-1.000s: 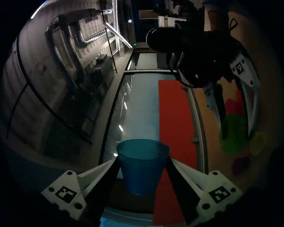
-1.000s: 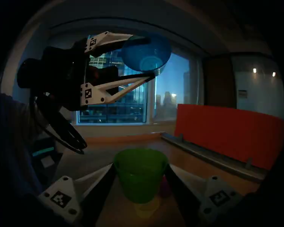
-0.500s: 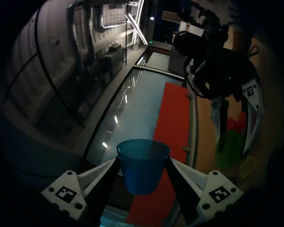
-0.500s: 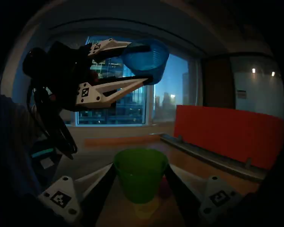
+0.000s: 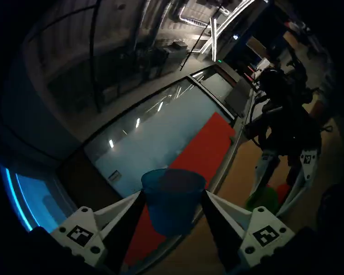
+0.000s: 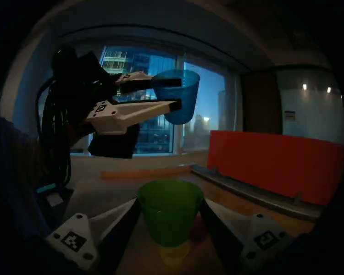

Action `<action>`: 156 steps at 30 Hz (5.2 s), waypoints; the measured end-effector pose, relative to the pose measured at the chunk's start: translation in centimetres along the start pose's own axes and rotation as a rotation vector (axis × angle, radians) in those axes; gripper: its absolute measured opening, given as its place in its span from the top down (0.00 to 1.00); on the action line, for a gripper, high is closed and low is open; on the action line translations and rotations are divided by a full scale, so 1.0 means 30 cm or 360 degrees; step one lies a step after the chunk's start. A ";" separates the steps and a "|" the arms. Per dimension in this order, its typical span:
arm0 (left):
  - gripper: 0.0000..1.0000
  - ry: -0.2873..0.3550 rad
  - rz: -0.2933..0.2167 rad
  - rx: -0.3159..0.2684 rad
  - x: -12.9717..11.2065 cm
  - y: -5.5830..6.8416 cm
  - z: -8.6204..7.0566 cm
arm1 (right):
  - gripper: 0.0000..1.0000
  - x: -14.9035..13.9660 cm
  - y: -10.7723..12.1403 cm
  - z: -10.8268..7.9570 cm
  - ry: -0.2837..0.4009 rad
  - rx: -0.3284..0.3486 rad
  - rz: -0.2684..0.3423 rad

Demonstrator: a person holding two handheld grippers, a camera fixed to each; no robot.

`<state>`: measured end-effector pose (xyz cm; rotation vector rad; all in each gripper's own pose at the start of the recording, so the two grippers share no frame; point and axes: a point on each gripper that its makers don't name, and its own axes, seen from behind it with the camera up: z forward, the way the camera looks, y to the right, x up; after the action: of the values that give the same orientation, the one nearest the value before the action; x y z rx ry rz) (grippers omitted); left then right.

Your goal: Pour water

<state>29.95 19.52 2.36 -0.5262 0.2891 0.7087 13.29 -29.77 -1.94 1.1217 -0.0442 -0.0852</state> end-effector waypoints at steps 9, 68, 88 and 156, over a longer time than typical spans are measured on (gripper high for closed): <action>0.16 -0.0001 -0.0485 -0.0030 -0.046 -0.008 -0.004 | 0.10 0.014 0.004 -0.013 0.0016 -0.0015 0.0002; 0.16 -0.0128 -0.1129 -0.0082 -0.286 0.030 -0.144 | 0.10 0.128 0.148 -0.261 0.0007 -0.0243 -0.0008; 0.16 -0.0219 -0.1112 -0.0107 -0.376 0.076 -0.178 | 0.10 0.125 0.194 -0.304 -0.0016 -0.0290 0.0005; 0.15 -0.0998 -0.0784 -0.0853 -0.860 0.696 -0.339 | 0.08 -0.503 0.022 -0.249 -0.0880 0.0112 -0.0055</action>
<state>-3.81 13.31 -2.67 -0.8116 -0.6197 0.4291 -1.14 -21.41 -4.46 1.1416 -0.5241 -0.4262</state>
